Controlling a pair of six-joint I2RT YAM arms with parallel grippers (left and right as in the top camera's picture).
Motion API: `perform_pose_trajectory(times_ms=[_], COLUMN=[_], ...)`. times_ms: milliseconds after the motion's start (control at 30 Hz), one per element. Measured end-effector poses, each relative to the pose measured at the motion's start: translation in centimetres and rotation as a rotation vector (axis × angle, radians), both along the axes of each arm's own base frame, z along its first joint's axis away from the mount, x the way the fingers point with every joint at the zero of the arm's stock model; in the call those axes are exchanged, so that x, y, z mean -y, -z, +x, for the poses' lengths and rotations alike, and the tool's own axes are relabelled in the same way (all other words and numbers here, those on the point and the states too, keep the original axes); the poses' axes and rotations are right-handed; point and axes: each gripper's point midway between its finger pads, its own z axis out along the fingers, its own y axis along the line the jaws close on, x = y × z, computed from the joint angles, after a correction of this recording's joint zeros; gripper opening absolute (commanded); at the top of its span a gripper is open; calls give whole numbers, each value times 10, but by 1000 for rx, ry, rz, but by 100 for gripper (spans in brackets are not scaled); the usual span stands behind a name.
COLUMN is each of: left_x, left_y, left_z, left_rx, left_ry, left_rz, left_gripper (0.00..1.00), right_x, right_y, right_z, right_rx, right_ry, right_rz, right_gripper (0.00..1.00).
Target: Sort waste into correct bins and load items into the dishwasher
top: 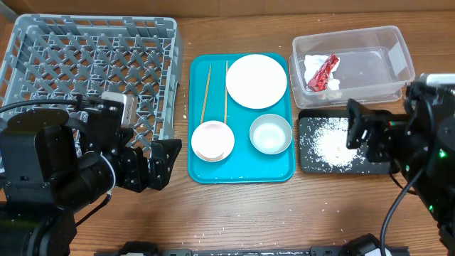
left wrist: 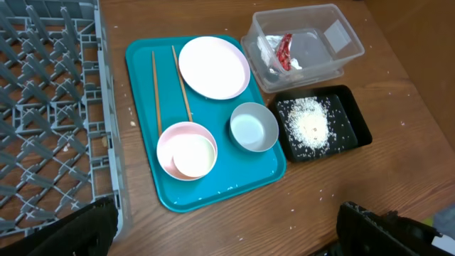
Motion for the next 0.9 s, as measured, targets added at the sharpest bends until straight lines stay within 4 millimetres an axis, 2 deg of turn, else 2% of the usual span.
perform_pose_trajectory(times_ms=[100, 267, 333, 400, 433, 467, 500, 567, 633, 700, 733, 900], left_x=[0, 0, 0, 0, 0, 0, 0, 0, 1, 2, 2, 4], left_y=[0, 0, 0, 0, 0, 0, 0, 0, 0, -4, -7, -17], left_z=[0, 0, 0, 0, 0, 0, 0, 0, 0, 3, 6, 13], left_rx=[0, 0, 0, 0, 0, 0, 0, 0, -2, 16, 32, 79], left_ry=[0, 0, 0, 0, 0, 0, 0, 0, 1, -1, -1, -7], left_rz=[0, 0, 0, 0, 0, 0, 0, -1, -5, -16, -21, -38], left_gripper=[100, 100, 100, 100, 100, 100, 100, 100, 100, 100, 100, 100], right_x=[-20, -70, -87, -107, -125, -141, -160, -182, -206, -218, -222, -223], right_y=[-1, -37, -29, -8, 12, 36, 69, 113, 174, 218, 239, 270], right_z=[-2, 1, 7, 17, 26, 34, 42, 50, 55, 55, 55, 59], right_rx=[-10, 83, 15, -96, -188, -284, -409, -561, -747, -864, -912, -976], right_ry=[-95, -326, -375, -414, -444, -463, -481, -491, -493, -485, -482, -445], right_rz=[63, 251, 305, 328, 329, 322, 304, 269, 212, 160, 127, 81], right_gripper=[100, 100, 99, 99, 100, 100, 100, 98, 93, 79, 77, 71])
